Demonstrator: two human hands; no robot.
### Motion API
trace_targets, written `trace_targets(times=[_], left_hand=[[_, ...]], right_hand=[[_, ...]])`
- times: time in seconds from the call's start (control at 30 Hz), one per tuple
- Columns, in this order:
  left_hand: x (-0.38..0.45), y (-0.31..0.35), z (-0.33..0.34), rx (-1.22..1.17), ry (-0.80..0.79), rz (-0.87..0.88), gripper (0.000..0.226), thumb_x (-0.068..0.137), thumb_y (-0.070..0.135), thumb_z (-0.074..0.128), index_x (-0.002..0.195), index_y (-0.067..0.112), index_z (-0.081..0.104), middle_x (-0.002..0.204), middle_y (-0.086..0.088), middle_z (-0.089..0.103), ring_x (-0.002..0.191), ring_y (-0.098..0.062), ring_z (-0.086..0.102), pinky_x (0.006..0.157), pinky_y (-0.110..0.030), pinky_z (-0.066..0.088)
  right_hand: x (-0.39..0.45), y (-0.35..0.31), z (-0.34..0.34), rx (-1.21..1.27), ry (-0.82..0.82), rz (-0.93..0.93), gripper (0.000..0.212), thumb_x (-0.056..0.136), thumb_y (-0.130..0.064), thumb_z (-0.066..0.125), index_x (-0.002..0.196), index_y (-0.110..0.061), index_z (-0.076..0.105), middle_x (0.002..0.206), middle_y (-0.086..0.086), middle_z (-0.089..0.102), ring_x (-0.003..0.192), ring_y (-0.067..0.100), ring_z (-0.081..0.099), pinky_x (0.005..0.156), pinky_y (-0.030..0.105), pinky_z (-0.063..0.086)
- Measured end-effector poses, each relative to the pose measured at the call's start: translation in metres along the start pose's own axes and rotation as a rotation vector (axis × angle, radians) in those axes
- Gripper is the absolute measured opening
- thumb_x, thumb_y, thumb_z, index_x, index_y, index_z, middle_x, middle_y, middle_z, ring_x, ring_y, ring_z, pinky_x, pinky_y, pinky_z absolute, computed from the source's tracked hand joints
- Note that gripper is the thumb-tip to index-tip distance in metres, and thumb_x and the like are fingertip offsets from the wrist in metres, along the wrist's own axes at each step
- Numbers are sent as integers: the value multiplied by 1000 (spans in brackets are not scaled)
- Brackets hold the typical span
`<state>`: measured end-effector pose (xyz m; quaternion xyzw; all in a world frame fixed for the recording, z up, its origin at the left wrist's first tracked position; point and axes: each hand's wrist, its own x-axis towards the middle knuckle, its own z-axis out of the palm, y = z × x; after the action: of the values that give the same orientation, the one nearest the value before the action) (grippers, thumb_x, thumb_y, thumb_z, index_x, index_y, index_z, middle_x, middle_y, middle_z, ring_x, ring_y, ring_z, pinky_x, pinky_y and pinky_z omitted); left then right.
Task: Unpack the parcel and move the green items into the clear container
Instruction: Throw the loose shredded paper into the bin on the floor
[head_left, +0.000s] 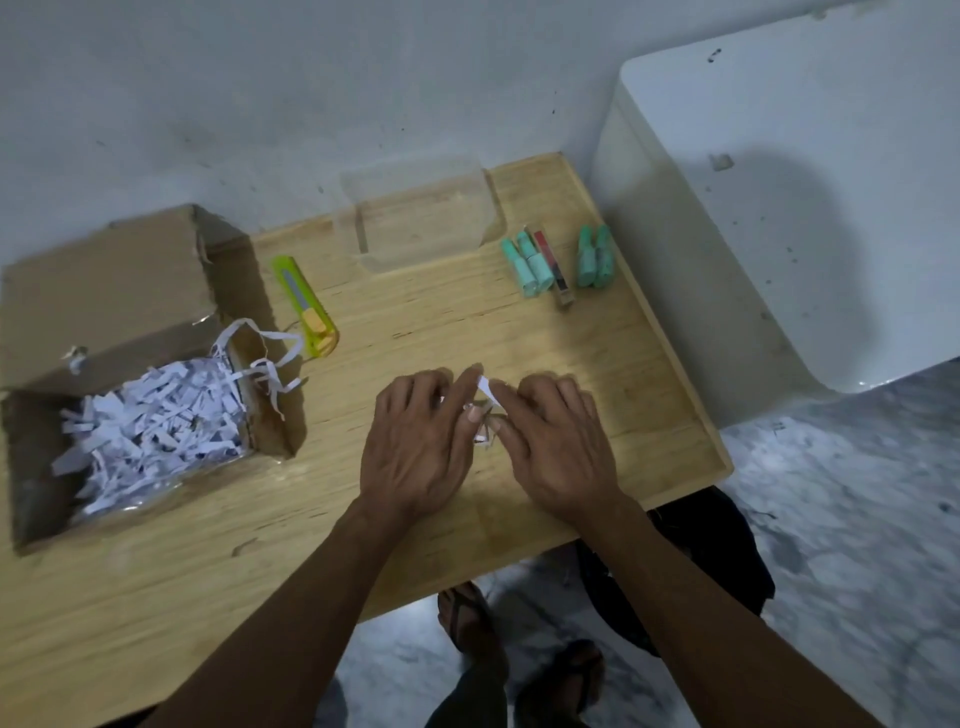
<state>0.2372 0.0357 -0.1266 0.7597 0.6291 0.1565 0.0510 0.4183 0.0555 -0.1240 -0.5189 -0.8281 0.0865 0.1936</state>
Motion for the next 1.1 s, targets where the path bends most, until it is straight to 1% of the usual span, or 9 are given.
trace_targets(times=[0.1, 0.23, 0.4, 0.53, 0.63, 0.8, 0.87, 1.0, 1.1], left_hand=[[4, 6, 6, 53, 6, -20, 50, 108, 43, 23, 136, 20, 58, 101, -5, 53, 90, -26, 47, 80, -41, 35], [0, 13, 11, 46, 33, 6, 42, 109, 39, 28, 112, 17, 63, 90, -4, 53, 80, -26, 46, 71, -36, 28], [-7, 24, 9, 22, 80, -8, 45, 109, 38, 29, 82, 15, 57, 65, -3, 56, 56, -26, 49, 58, -30, 24], [-17, 32, 9, 8, 123, -165, 41, 106, 38, 36, 79, 14, 56, 52, -2, 55, 39, -28, 49, 46, -24, 23], [-25, 45, 9, -64, 189, -211, 37, 104, 33, 41, 81, 11, 59, 50, -5, 54, 36, -30, 48, 44, -25, 27], [-27, 90, 9, -256, 267, -338, 47, 105, 41, 38, 85, 5, 63, 52, -12, 60, 40, -36, 55, 43, -31, 38], [-24, 122, 7, -334, 277, -332, 53, 106, 45, 34, 88, 4, 64, 55, -12, 63, 42, -35, 56, 45, -30, 37], [-21, 202, 12, -457, 223, -191, 39, 105, 33, 39, 87, 6, 61, 54, -8, 58, 40, -31, 51, 42, -29, 33], [-27, 253, 42, -497, 143, -112, 44, 108, 37, 36, 85, 9, 60, 50, -7, 50, 39, -29, 46, 39, -33, 28]], right_hand=[[-6, -3, 11, 76, 100, 34, 31, 104, -31, 42, 115, -15, 66, 92, 4, 56, 86, 24, 52, 82, 39, 45], [-17, -4, 26, 36, 151, 103, 30, 104, -27, 45, 89, -13, 66, 83, 3, 57, 76, 21, 54, 71, 37, 49], [-33, 0, 13, 114, 206, 87, 28, 102, -25, 50, 83, -13, 66, 78, 2, 56, 63, 16, 52, 53, 33, 48], [-45, 8, -3, 220, 254, 156, 30, 103, -21, 47, 90, -10, 71, 80, 1, 60, 71, 12, 52, 63, 26, 49], [-58, 18, -20, 359, 362, 347, 14, 95, -9, 60, 91, -4, 71, 85, 5, 65, 80, 13, 56, 71, 24, 48], [-91, 37, -59, 442, 461, 616, 15, 96, -13, 57, 95, -5, 70, 92, 5, 67, 86, 10, 58, 78, 16, 42], [-105, 40, -79, 435, 502, 720, 14, 96, -14, 57, 93, -8, 68, 87, 1, 62, 81, 10, 56, 73, 19, 41], [-145, 57, -108, 362, 592, 909, 17, 94, -18, 54, 90, -10, 68, 82, -8, 54, 75, 10, 51, 67, 23, 37], [-182, 83, -112, 312, 582, 1039, 15, 94, -15, 55, 90, -9, 69, 83, -4, 58, 80, 17, 57, 69, 21, 34]])
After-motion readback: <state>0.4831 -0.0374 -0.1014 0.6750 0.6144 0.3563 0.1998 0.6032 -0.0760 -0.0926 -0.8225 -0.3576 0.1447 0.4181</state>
